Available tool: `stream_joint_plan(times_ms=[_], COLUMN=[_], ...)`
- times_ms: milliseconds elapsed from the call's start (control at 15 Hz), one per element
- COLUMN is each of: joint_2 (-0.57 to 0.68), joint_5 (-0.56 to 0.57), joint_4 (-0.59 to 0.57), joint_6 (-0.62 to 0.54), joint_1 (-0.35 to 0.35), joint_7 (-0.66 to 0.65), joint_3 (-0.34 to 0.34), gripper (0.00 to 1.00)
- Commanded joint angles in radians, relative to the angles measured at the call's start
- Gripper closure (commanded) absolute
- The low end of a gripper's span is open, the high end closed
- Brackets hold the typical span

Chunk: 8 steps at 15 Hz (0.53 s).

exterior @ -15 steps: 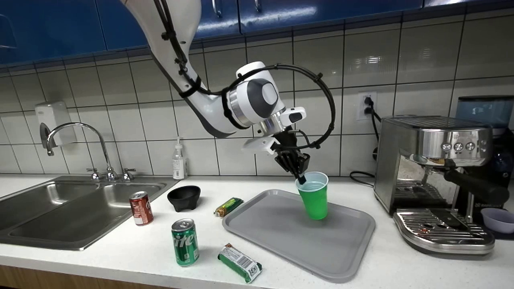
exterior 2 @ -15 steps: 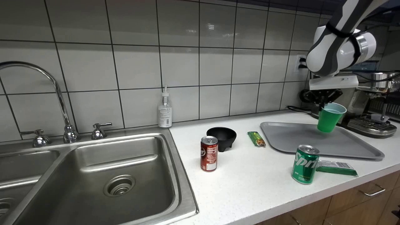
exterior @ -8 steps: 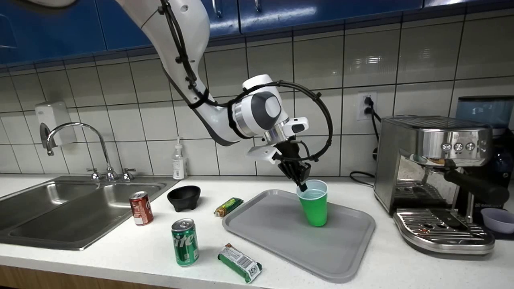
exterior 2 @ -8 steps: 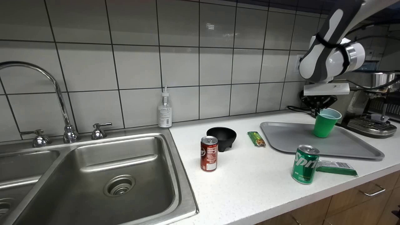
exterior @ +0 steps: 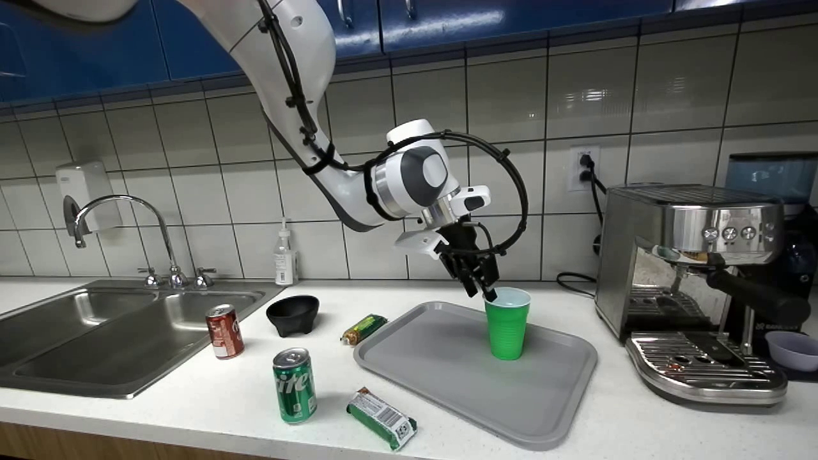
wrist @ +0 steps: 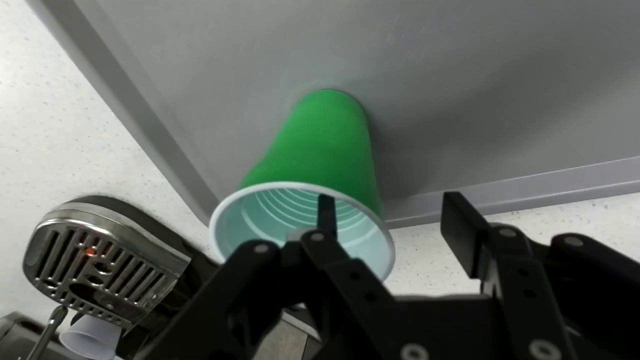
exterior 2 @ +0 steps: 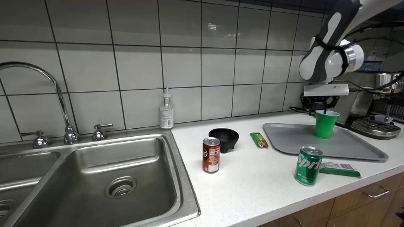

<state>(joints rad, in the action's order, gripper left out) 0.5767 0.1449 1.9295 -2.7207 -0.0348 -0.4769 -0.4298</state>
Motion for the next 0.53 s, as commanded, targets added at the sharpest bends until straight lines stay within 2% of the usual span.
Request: stream_joint_plan(times_ms=[0,133,467], joint_2=[-0.038,-0.06,-0.107], joint_5=[0.013,0.027,0.067], joint_4=[0.009,0.025,0.058], joint_6=[0.001,-0.007,-0.012], joint_1=[0.03,0.054,0.13], joint_7=[-0.014,-0.024,-0.052], joint_3=[-0.017,-0.027,-0.037], gripper=[0.11,0.0,0.0])
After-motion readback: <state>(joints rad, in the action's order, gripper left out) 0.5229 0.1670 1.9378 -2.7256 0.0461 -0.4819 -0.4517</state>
